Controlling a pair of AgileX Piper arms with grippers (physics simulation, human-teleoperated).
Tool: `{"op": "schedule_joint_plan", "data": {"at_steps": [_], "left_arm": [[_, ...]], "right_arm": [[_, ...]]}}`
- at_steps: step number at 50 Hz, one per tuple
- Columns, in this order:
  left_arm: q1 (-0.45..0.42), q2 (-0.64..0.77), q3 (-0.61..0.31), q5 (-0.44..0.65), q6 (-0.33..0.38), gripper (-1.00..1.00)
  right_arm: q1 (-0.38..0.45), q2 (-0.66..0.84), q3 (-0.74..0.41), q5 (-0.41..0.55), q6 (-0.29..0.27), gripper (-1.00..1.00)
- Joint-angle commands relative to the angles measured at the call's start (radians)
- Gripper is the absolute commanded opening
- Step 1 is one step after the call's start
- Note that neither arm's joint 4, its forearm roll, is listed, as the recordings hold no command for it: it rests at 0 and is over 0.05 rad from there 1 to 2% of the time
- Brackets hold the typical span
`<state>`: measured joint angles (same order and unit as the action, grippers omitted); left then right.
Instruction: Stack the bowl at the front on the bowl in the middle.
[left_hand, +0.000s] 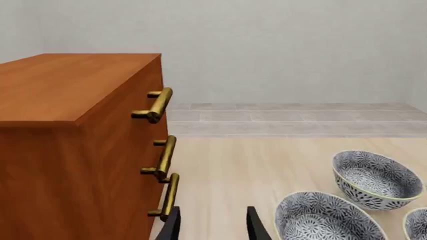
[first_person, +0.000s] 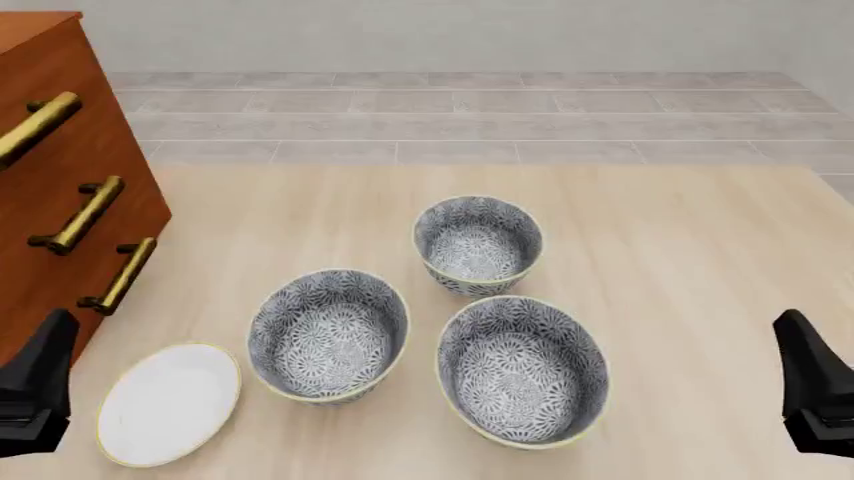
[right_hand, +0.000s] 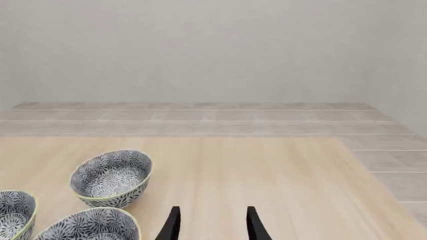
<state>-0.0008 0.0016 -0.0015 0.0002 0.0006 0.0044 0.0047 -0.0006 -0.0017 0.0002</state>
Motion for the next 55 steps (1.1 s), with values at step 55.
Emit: {"op": "schedule_joint_plan", "data": {"at_steps": [55], "left_arm": [[0.014,0.065,-0.013,-0.047,-0.018,1.0]], "right_arm": [[0.295,1.098,-0.429,-0.275,0.284,1.0]]}}
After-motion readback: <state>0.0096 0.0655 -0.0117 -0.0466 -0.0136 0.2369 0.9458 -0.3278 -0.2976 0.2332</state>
